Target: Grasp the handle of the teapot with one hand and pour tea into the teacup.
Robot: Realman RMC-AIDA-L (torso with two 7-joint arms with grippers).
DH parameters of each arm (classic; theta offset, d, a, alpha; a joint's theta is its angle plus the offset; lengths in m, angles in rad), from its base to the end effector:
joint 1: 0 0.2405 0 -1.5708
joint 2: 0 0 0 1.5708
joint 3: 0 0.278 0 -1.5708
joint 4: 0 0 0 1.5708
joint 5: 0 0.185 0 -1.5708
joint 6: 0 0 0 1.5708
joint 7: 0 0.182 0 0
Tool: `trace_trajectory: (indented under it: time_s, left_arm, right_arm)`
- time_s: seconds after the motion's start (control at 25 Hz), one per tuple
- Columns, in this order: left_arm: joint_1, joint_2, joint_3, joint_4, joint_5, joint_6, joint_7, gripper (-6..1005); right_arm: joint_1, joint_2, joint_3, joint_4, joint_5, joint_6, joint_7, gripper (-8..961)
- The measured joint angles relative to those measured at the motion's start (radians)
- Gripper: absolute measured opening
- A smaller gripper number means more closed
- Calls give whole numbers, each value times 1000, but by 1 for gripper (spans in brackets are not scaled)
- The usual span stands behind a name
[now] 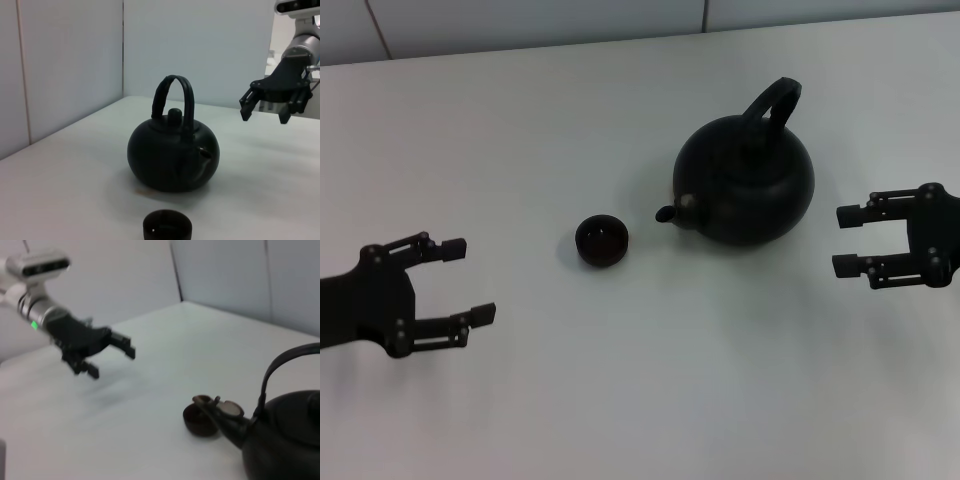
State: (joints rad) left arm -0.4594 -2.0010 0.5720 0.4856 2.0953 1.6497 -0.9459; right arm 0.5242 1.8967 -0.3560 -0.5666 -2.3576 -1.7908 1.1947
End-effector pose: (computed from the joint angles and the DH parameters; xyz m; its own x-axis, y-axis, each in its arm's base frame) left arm -0.2936 0.2921 -0.0339 0.8791 0.1316 0.4581 0.2610 -0.9371 -0.2317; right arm 0.3106 0.3040 0.0242 0.8678 -0.3150 -0.3844 -0.3989 -0.9028 -0.1607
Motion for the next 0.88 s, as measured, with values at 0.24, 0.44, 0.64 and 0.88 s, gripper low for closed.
trace_trajectory:
  time_s: [0.24, 0.44, 0.64, 0.88]
  left_arm:
    - [-53, 27, 30, 18, 0, 30, -124, 863]
    - [-60, 29, 41, 39, 3, 45, -151, 864]
    - [-60, 30, 44, 64, 11, 52, -177, 864]
    - [-57, 28, 51, 68, 12, 54, -179, 864]
  right_arm:
    - [28, -4, -39, -1, -28, -2, 5, 685]
    - [37, 0, -48, -2, -27, -1, 5, 685]
    - [40, 2, -49, -3, -29, 1, 5, 685]
    - [39, 4, -49, -3, -29, 4, 5, 685]
